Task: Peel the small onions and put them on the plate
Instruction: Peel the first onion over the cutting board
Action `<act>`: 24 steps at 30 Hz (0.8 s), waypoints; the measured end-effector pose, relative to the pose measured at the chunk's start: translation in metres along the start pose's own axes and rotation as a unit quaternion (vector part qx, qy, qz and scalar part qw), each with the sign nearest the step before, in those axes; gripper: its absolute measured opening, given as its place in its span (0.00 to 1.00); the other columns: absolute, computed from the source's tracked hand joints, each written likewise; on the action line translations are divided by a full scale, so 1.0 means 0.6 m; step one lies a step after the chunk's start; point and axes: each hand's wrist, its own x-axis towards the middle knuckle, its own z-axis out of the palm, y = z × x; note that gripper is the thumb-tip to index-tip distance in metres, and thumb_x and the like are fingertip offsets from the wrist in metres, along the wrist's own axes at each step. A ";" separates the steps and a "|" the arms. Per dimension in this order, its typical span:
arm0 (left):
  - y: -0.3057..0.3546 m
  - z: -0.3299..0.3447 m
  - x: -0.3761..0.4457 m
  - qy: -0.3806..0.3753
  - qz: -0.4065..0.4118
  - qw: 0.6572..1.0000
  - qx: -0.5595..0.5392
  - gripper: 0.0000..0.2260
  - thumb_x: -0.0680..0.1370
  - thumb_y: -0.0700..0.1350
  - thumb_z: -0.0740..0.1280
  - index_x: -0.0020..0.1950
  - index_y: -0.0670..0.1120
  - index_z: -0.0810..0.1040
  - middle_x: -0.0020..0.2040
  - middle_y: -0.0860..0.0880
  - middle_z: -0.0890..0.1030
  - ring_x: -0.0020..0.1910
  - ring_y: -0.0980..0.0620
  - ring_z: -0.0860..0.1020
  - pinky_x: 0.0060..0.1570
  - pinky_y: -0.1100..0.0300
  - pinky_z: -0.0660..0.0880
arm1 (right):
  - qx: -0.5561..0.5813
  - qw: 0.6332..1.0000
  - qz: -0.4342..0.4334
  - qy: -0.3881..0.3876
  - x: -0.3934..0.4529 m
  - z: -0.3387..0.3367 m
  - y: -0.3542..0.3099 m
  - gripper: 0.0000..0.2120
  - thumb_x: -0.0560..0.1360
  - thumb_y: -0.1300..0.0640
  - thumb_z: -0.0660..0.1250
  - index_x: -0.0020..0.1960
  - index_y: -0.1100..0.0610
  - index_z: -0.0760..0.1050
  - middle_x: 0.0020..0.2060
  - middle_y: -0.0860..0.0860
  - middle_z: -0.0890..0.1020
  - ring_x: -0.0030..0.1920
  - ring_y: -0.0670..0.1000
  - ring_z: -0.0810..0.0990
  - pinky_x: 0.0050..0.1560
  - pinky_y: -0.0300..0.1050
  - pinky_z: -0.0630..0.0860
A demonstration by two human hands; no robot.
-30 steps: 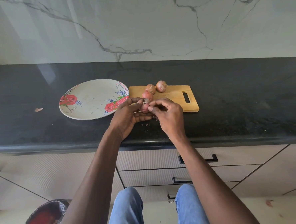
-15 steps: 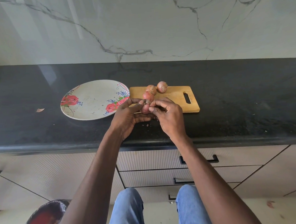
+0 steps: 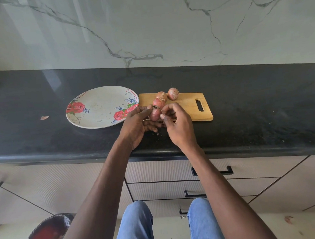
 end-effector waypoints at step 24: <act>-0.010 -0.006 0.004 0.027 0.022 0.997 0.067 0.07 0.82 0.45 0.67 0.53 0.42 0.77 0.38 0.44 0.81 0.24 0.51 0.75 0.20 0.61 0.71 | -0.060 0.997 -0.044 -0.028 0.000 0.010 0.009 0.08 0.79 0.69 0.64 0.48 0.58 0.68 0.46 0.51 0.72 0.47 0.48 0.71 0.47 0.28 0.67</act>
